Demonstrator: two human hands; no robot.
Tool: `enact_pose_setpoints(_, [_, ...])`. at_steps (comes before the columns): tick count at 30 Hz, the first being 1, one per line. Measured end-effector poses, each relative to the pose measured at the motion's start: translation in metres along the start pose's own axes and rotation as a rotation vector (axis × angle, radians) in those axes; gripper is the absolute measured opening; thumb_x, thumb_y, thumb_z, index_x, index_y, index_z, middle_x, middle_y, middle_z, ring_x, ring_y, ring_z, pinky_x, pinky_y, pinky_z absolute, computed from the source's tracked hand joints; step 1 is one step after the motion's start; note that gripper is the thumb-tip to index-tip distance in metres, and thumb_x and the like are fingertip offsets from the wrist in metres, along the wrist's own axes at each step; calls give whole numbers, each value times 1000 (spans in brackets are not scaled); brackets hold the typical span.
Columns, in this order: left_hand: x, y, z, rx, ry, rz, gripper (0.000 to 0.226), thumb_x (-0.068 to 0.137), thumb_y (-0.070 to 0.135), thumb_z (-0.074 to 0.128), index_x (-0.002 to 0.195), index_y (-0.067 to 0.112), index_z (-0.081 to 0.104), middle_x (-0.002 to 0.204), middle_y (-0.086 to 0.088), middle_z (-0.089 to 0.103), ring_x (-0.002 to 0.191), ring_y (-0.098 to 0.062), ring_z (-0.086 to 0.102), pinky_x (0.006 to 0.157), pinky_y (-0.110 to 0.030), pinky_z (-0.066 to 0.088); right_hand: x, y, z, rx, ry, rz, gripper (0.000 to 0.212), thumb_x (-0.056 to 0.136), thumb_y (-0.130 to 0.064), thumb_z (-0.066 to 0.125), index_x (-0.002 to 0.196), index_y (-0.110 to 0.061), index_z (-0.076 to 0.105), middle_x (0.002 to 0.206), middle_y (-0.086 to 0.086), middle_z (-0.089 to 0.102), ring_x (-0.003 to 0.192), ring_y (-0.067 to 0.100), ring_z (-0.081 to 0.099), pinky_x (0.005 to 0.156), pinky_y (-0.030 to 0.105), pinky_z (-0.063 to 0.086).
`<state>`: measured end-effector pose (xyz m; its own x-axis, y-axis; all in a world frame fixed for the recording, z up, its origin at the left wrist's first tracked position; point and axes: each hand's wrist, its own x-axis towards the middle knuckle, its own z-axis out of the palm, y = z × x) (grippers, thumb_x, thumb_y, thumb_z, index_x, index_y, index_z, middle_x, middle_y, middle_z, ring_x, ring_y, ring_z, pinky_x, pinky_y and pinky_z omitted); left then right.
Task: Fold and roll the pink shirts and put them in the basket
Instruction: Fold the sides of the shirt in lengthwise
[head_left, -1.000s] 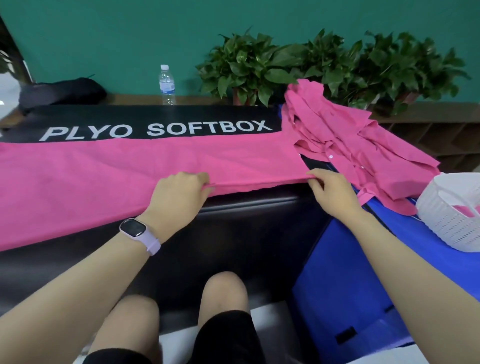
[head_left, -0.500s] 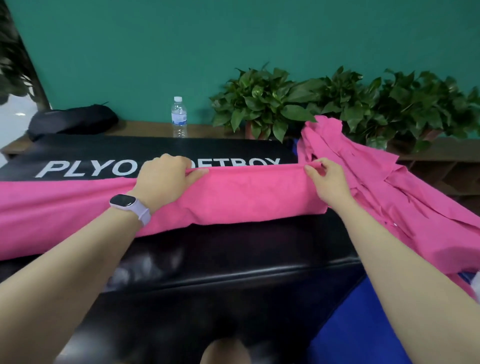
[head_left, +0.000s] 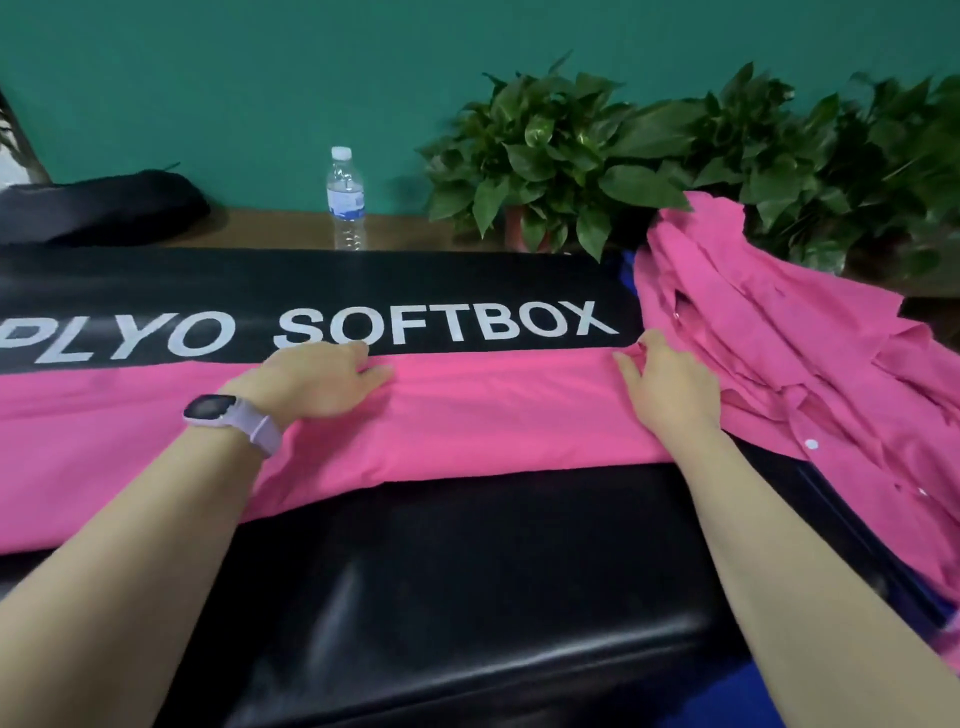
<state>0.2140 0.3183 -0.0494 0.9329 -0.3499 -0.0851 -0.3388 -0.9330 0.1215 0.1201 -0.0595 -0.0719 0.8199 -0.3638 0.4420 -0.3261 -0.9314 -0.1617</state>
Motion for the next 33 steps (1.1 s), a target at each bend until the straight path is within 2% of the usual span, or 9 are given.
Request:
enact_pose_setpoints(2, [9, 11, -11, 37, -242, -28, 37, 104, 51, 31, 105, 17, 45, 91, 2, 54, 94, -26, 53, 80, -37, 37, -2, 0, 0, -9, 11, -5, 36, 102, -44, 50, 117, -11, 54, 88, 16, 68, 83, 40, 65, 65, 40, 35])
enact_pose_setpoints(4, [12, 20, -11, 169, -188, -9, 29, 106, 33, 31, 109, 14, 53, 106, -6, 64, 101, -29, 59, 86, -37, 43, -4, -1, 0, -6, 12, -18, 34, 103, -41, 49, 118, -11, 53, 89, 16, 68, 84, 40, 65, 65, 39, 34])
enact_pose_setpoints(6, [12, 19, -1, 178, -56, -2, 26, 105, 30, 30, 93, 18, 50, 116, -12, 65, 106, -35, 61, 91, -41, 46, -3, 1, 0, 1, 7, -18, 31, 103, -39, 47, 117, -12, 53, 89, 14, 69, 84, 40, 64, 65, 39, 33])
enact_pose_setpoints(11, [5, 6, 6, 72, 57, 35, 32, 104, 39, 28, 76, 25, 35, 109, -13, 66, 99, -37, 61, 79, -41, 42, -2, 2, 1, 16, -11, -9, 29, 104, -39, 46, 116, -14, 53, 90, 10, 70, 85, 38, 65, 67, 39, 35])
enact_pose_setpoints(16, [7, 4, 0, 62, 290, 53, 31, 104, 46, 26, 91, 22, 42, 96, -10, 64, 80, -34, 55, 69, -39, 39, -4, 2, 3, -1, 5, 2, 30, 104, -40, 46, 117, -14, 55, 93, 13, 71, 88, 39, 65, 67, 40, 34])
enact_pose_setpoints(20, [10, 8, 13, 44, 266, 108, 26, 106, 39, 28, 92, 18, 34, 101, -10, 65, 91, -39, 64, 69, -41, 39, -4, 0, 2, 12, -9, 32, 31, 104, -38, 46, 118, -13, 57, 97, 14, 71, 91, 40, 65, 69, 40, 35])
enact_pose_setpoints(23, [10, 6, 18, 55, 340, 152, 24, 106, 38, 29, 93, 18, 33, 96, -9, 65, 85, -38, 65, 65, -40, 39, -2, 0, -5, 89, -7, 76, 29, 104, -36, 49, 117, -13, 61, 98, 16, 69, 93, 41, 64, 70, 40, 36])
enact_pose_setpoints(26, [10, 4, 21, 59, 394, 171, 25, 106, 39, 29, 90, 19, 33, 89, -6, 63, 80, -37, 64, 63, -39, 41, 14, 0, -13, 193, 3, 130, 24, 100, -33, 56, 107, -13, 67, 86, 12, 64, 92, 41, 63, 68, 38, 38])
enact_pose_setpoints(33, [18, -4, 20, 45, 331, 214, 27, 105, 41, 27, 88, 22, 36, 80, -1, 58, 78, -37, 63, 62, -39, 42, 19, -5, 9, 30, -25, 119, 25, 101, -37, 54, 103, -14, 64, 93, 14, 69, 92, 40, 64, 69, 39, 38])
